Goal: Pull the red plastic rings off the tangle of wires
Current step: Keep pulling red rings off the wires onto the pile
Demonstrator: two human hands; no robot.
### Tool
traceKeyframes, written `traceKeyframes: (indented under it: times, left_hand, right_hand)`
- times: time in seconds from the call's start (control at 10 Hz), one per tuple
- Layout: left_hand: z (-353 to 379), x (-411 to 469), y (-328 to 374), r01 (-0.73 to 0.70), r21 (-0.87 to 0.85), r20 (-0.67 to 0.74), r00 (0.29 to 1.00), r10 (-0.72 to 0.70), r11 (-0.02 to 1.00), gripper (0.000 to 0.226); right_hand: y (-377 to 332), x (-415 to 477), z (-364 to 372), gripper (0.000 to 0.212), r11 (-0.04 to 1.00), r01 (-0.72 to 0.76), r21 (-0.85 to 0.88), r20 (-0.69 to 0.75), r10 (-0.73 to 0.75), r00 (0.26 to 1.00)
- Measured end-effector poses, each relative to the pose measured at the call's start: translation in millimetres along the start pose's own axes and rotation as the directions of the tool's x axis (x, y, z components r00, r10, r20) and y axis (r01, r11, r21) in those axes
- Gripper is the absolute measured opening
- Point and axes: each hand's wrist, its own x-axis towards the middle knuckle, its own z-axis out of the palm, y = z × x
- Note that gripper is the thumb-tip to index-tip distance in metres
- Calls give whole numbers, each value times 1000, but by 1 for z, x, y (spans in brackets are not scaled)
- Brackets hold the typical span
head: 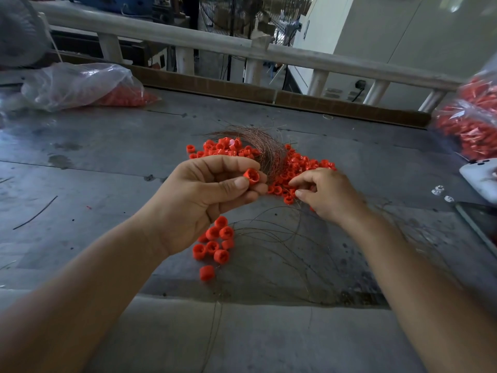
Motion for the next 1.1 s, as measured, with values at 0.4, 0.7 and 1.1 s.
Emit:
traceKeyframes:
  times: [0.4,0.7,1.1]
  left_hand:
    - [-1,-1,-1,4,32,12,1000,-4,999,23]
    - [-1,0,-2,16,59,7,1000,-16,998,22]
    - [-1,1,-4,11,157,-11,1000,-9,988,23]
  right_hand:
    - [-8,-3,-17,10,924,-72,376,-116,124,985]
    - [-42,-20,-26,14,608,-85,789,70,49,996]
    - [-54,-27,-23,15,487,13,873,42,-102,994]
